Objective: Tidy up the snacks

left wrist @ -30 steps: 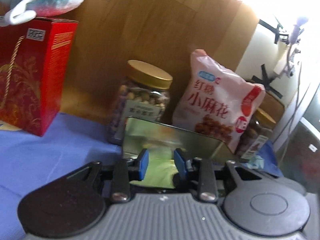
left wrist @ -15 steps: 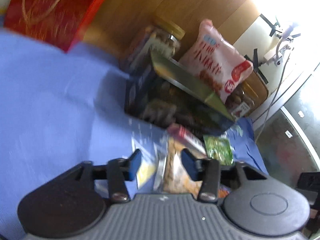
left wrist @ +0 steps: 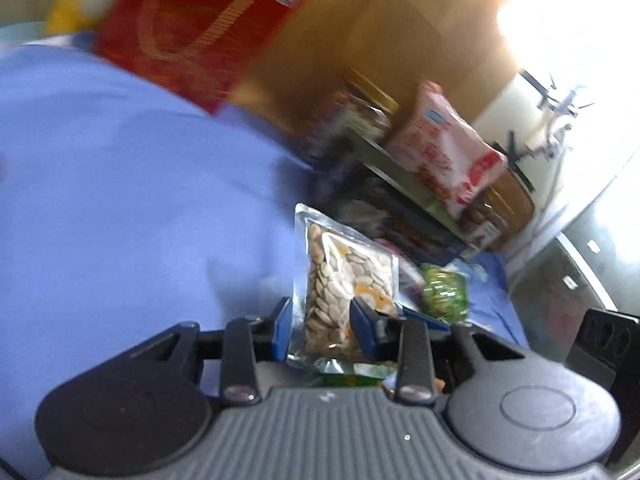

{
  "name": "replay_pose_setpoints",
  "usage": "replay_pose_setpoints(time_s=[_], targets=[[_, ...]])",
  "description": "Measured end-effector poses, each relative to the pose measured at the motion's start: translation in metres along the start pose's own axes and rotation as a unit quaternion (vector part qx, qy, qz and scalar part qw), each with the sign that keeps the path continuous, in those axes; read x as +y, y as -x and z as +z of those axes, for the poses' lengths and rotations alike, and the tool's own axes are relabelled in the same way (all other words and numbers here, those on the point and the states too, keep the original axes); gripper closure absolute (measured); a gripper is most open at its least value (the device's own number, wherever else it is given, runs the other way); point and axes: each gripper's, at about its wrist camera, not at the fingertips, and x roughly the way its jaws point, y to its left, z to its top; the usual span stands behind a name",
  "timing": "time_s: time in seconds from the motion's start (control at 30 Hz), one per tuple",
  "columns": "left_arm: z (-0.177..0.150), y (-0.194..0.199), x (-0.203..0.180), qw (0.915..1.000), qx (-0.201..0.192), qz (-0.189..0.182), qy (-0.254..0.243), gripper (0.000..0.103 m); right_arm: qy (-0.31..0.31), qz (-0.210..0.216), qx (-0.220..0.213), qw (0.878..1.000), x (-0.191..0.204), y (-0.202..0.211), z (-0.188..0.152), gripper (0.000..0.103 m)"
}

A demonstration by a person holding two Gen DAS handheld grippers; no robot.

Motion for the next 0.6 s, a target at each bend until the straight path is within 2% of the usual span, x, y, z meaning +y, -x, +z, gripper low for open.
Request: replay_pose_setpoints(time_s=[0.07, 0.1, 0.13, 0.17, 0.3, 0.43, 0.47, 0.5, 0.57, 0.6], targets=[[-0.01, 0.02, 0.013, 0.9997, -0.008, 0.02, 0.006, 0.072, 0.032, 0.022, 0.014, 0.999, 0.016, -0.01, -0.007, 0.055], [-0.014, 0.027, 0.018, 0.9995, -0.012, 0.028, 0.011, 0.072, 0.051, 0.027, 0.016, 0.998, 0.025, -0.014, -0.012, 0.05], [-0.017, 0.034, 0.023, 0.9991, -0.016, 0.036, 0.014, 0.072, 0.073, 0.026, 0.013, 0.997, 0.033, -0.015, -0.017, 0.037], [-0.019, 0.04, 0.028, 0.9988, -0.021, 0.041, 0.016, 0.072, 0.097, 0.021, 0.013, 0.995, 0.041, -0.016, -0.02, 0.029], [-0.024, 0.051, 0.042, 0.9972, -0.034, 0.059, 0.029, 0.07, 0.195, 0.004, 0.01, 0.981, 0.065, -0.014, -0.035, 0.02], [-0.023, 0.047, 0.043, 0.998, -0.028, 0.048, 0.03, 0.066, 0.212, -0.003, 0.038, 0.977, 0.06, -0.017, -0.041, 0.02], [-0.023, 0.046, 0.042, 0.9981, -0.027, 0.048, 0.026, 0.065, 0.202, -0.005, 0.038, 0.979, 0.054, -0.016, -0.04, 0.022], [-0.024, 0.045, 0.04, 0.9982, -0.026, 0.049, 0.023, 0.065, 0.192, -0.01, 0.043, 0.98, 0.049, -0.014, -0.038, 0.028], [-0.024, 0.042, 0.039, 0.9984, -0.022, 0.048, 0.017, 0.065, 0.18, -0.029, 0.042, 0.982, 0.039, -0.008, -0.034, 0.074], [-0.025, 0.041, 0.038, 0.9985, -0.022, 0.048, 0.016, 0.065, 0.176, -0.065, 0.037, 0.981, 0.035, -0.006, -0.032, 0.082]])
